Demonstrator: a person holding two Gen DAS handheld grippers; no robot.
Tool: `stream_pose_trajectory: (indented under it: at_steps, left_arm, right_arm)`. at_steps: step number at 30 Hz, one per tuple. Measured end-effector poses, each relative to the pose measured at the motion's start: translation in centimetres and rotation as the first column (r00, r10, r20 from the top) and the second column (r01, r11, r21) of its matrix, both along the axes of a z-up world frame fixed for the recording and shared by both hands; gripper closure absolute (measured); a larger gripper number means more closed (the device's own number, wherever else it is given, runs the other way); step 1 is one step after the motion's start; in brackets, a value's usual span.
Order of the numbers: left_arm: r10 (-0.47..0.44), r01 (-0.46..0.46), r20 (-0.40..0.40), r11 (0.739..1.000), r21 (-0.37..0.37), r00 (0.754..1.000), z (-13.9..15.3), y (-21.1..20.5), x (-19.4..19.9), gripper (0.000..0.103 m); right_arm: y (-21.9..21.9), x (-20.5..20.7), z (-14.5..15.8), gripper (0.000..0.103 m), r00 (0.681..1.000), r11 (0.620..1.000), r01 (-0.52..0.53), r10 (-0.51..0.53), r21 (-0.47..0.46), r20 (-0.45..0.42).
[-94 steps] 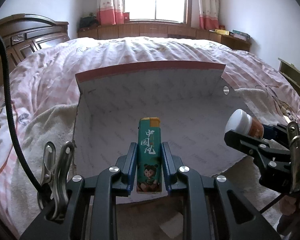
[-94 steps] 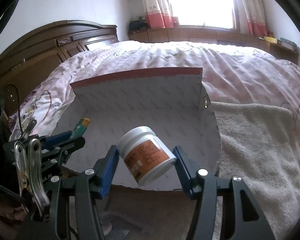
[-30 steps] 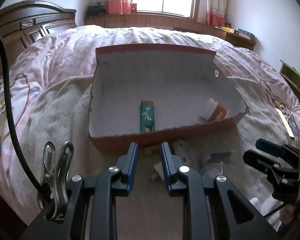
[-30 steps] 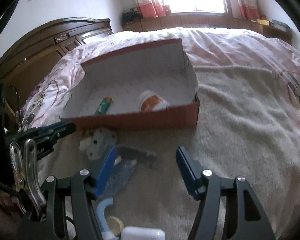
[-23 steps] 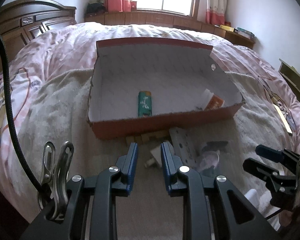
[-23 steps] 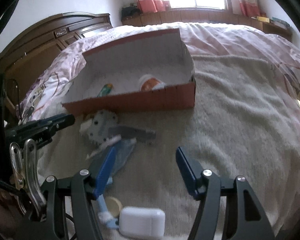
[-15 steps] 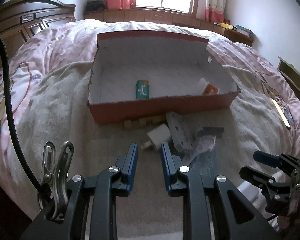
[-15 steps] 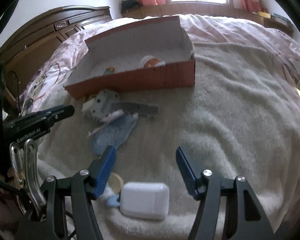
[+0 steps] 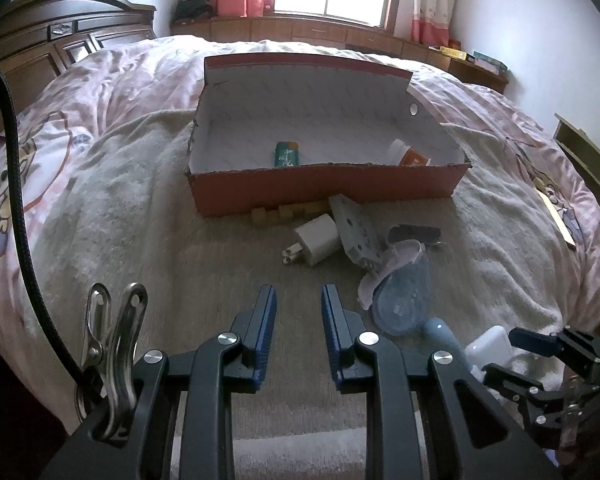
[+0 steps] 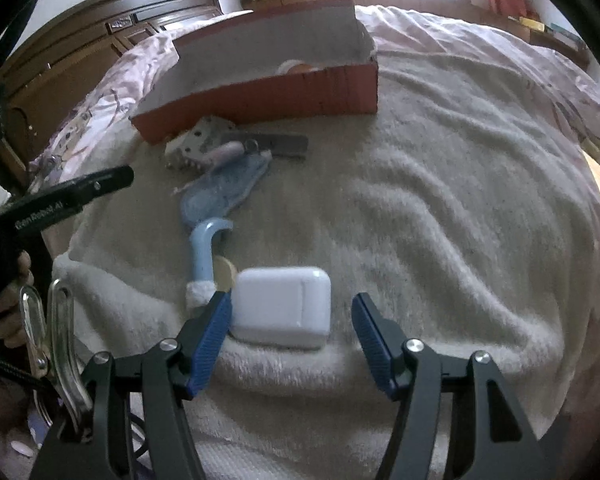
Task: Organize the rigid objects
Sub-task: 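Withdraw both grippers from the box back toward the remaining items, then grasp the white earbud case with the right gripper while the left grasps the white plug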
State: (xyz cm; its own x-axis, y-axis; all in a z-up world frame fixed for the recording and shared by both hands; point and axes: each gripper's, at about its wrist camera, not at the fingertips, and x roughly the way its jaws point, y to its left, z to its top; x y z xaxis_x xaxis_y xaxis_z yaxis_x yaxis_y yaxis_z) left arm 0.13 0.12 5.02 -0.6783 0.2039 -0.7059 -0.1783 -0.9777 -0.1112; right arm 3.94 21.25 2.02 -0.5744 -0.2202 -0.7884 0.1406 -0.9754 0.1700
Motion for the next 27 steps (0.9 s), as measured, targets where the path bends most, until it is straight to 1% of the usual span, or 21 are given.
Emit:
stream_pose_trajectory:
  at_steps: [4,9,17,18,20,21,27]
  left_arm:
    - [0.0,0.0,0.003,1.0,0.003,1.0,-0.2,-0.1,0.4,0.079]
    - [0.002,-0.002,0.009,1.0,0.003,1.0,-0.4,-0.1,0.6,0.079]
    - [0.0,0.0,0.023,1.0,0.006,1.0,-0.8,0.1,0.5,0.079]
    - [0.0,-0.001,0.025,1.0,0.005,1.0,-0.8,0.0,0.5,0.079]
    - [0.005,-0.005,0.027,1.0,0.006,1.0,-0.9,-0.1,0.4,0.079]
    - [0.008,-0.008,0.029,1.0,0.008,1.0,-1.0,-0.2,0.4,0.079]
    - [0.021,-0.022,0.045,1.0,0.018,0.999,-1.4,-0.7,0.1,0.079]
  right_arm:
    - [-0.3,-0.1,-0.3,0.037,1.0,1.0,-0.011,0.011,0.002,0.008]
    - [-1.1,-0.2,-0.7,0.036,1.0,0.999,-0.024,0.023,0.049,0.006]
    - [-1.7,-0.2,-1.0,0.034,0.999,0.995,-0.034,0.036,0.093,-0.017]
    - [-1.7,-0.2,-1.0,0.035,0.999,0.995,-0.035,0.037,0.093,-0.019]
    - [-1.7,-0.3,-0.9,0.041,0.999,0.995,-0.035,0.037,0.095,-0.027]
    - [-1.6,-0.3,-0.9,0.042,0.999,0.995,-0.032,0.035,0.098,-0.032]
    - [-1.1,-0.6,-0.6,0.043,0.999,0.998,-0.019,0.023,0.067,-0.05]
